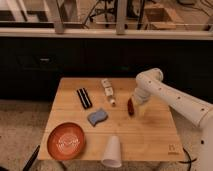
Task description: Place the pepper in the ceramic bowl
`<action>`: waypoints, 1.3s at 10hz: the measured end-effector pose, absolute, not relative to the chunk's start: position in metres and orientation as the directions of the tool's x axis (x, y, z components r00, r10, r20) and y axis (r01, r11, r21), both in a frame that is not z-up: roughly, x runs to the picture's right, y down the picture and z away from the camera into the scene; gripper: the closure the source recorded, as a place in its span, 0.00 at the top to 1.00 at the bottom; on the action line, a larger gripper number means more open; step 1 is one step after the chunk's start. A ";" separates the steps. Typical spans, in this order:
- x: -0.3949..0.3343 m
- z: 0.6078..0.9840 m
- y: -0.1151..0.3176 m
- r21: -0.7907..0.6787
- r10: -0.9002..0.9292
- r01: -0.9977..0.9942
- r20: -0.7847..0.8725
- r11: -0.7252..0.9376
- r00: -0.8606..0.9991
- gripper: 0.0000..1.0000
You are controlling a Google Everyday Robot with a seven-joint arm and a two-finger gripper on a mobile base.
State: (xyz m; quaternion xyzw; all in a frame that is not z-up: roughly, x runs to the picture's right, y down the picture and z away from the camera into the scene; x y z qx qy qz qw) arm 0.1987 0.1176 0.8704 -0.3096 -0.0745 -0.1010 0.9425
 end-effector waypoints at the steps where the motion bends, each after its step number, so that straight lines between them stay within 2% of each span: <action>1: 0.199 0.871 0.118 -0.573 -0.145 0.238 0.203 0.784 0.968 0.80; 13: 0.196 0.877 0.114 -0.582 -0.162 0.254 0.207 0.773 0.965 0.80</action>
